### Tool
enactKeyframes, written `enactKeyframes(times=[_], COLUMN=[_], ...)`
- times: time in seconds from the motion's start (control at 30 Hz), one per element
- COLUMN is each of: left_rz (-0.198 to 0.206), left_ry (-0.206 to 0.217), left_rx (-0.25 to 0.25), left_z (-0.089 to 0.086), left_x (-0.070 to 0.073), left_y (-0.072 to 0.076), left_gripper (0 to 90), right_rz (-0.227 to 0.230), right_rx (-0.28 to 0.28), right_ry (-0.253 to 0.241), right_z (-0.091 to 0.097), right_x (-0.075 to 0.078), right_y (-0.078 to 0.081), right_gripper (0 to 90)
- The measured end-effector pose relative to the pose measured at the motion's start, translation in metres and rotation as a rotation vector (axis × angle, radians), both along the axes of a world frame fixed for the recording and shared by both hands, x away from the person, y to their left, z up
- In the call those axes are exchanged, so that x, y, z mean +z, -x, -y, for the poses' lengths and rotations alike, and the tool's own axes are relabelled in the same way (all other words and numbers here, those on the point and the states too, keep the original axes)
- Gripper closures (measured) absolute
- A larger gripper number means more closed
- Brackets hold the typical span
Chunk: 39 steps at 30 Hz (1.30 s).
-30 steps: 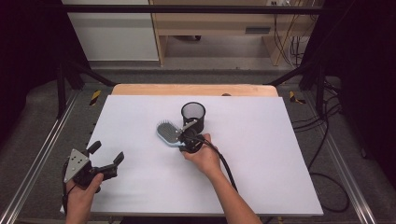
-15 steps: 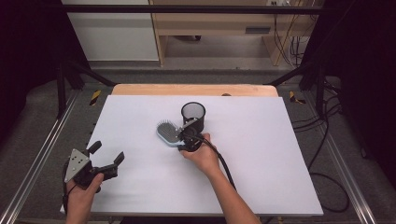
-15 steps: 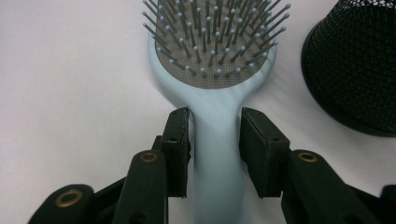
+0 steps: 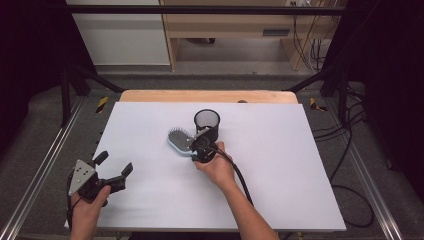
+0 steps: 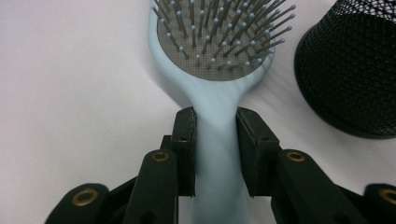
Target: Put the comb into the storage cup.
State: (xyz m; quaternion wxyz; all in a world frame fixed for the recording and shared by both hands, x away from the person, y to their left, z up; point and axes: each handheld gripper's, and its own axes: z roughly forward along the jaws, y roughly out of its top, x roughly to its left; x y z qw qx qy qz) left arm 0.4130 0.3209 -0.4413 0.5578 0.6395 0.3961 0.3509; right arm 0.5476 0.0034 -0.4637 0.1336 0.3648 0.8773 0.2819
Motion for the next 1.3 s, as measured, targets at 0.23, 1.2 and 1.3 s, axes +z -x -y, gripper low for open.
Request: enactKeyframes(times=[0.23,1.2,1.3], left_rz=[0.000,0.006,0.003], left_ry=[-0.002,-0.003,-0.008], left_rx=[0.000,0.010,0.011], left_z=[0.000,0.000,0.000], left_x=[0.000,0.000,0.000], left_y=[0.000,0.000,0.000], left_gripper=[4.2,4.2,4.2], right_rz=[0.026,0.212,0.234], right_rx=[0.002,-0.017,-0.025], right_ry=[-0.036,-0.277,-0.288], right_z=[0.006,0.075,0.086], right_x=[0.008,0.055,0.058], right_y=[0.004,0.053,0.059], right_gripper=[69.6,69.6,69.6])
